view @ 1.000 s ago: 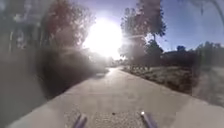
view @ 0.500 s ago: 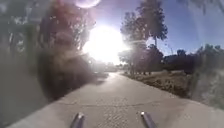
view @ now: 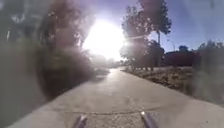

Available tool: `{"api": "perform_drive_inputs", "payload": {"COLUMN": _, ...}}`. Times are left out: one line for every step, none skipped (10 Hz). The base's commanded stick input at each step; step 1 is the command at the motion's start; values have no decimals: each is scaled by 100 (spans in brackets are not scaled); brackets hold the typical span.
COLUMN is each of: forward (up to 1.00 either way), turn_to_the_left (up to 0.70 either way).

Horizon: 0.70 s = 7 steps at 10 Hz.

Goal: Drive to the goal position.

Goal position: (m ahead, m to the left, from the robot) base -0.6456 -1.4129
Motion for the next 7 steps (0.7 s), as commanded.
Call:
{"api": "perform_drive_inputs", "payload": {"forward": 95, "turn_to_the_left": 0}}
{"api": "perform_drive_inputs", "payload": {"forward": 95, "turn_to_the_left": 0}}
{"api": "perform_drive_inputs", "payload": {"forward": 95, "turn_to_the_left": 0}}
{"api": "perform_drive_inputs", "payload": {"forward": 95, "turn_to_the_left": 0}}
{"api": "perform_drive_inputs", "payload": {"forward": 95, "turn_to_the_left": 0}}
{"api": "perform_drive_inputs", "payload": {"forward": 95, "turn_to_the_left": 0}}
{"api": "perform_drive_inputs", "payload": {"forward": 95, "turn_to_the_left": 0}}
